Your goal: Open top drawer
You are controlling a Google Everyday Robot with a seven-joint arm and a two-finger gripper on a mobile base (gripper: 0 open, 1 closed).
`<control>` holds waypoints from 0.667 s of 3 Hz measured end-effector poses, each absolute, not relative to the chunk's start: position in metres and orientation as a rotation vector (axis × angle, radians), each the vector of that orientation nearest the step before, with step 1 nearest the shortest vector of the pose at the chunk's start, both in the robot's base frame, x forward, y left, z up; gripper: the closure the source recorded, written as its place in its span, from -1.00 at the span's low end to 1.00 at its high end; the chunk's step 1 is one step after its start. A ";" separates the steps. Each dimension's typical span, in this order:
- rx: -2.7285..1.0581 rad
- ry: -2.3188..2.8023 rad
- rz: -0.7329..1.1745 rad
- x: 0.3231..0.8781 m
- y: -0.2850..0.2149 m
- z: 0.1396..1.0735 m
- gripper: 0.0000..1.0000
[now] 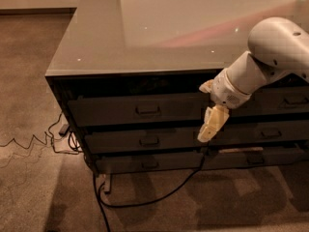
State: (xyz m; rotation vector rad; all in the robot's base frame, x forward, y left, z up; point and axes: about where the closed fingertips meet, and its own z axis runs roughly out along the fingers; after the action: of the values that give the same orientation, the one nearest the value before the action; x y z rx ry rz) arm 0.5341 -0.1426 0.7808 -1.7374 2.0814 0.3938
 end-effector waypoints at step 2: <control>-1.715 2.075 0.470 0.537 -0.134 0.767 -1.00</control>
Offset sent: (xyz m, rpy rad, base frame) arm 0.0069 0.0168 -0.0305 0.1162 0.0691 -0.0037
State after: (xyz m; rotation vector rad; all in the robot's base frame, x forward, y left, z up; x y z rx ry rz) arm 0.5367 -0.1342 0.7666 -1.7150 2.0753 0.4705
